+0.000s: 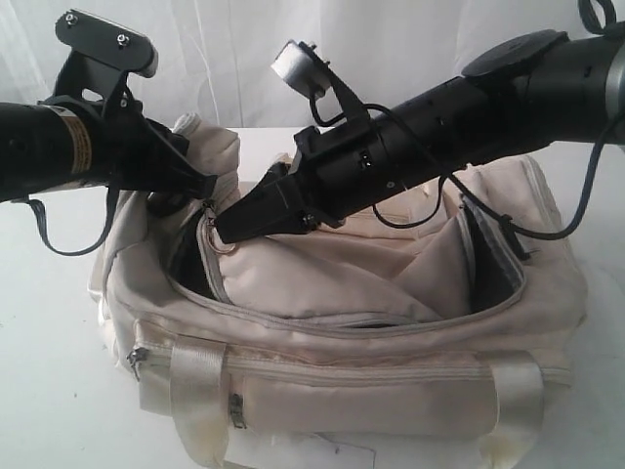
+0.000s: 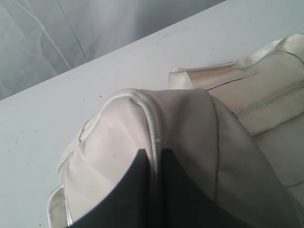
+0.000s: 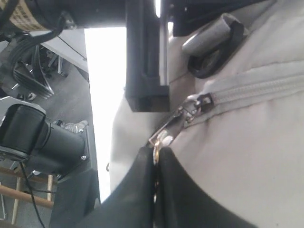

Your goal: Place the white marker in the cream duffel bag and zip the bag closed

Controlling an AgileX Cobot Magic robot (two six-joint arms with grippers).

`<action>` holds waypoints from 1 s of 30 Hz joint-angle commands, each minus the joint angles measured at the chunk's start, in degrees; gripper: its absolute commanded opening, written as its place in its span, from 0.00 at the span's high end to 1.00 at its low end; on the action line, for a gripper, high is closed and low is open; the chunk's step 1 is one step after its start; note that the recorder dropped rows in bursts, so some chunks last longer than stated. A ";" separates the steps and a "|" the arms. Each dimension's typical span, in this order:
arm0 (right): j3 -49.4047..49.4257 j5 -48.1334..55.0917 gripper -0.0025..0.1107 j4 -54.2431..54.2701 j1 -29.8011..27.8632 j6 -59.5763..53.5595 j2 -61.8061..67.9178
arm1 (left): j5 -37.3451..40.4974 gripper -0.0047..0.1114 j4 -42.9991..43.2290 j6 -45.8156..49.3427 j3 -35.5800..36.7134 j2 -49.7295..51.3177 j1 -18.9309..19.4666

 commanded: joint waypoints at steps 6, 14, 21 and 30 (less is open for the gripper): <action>-0.12 -0.06 0.98 -1.14 -0.02 0.77 -1.25 | 1.12 0.96 1.03 -0.46 -0.72 -0.88 0.20; -0.12 -7.53 0.98 -1.14 -0.02 0.77 -1.25 | 1.12 0.96 1.03 -0.46 -0.72 -0.88 0.20; -4.73 -8.68 0.98 -1.14 -0.02 0.77 1.95 | 1.12 0.96 1.03 -0.46 -0.72 -0.88 0.20; -7.44 -4.09 0.92 -1.49 -0.02 2.70 4.08 | 1.27 0.96 1.03 -0.46 -0.72 -0.88 0.20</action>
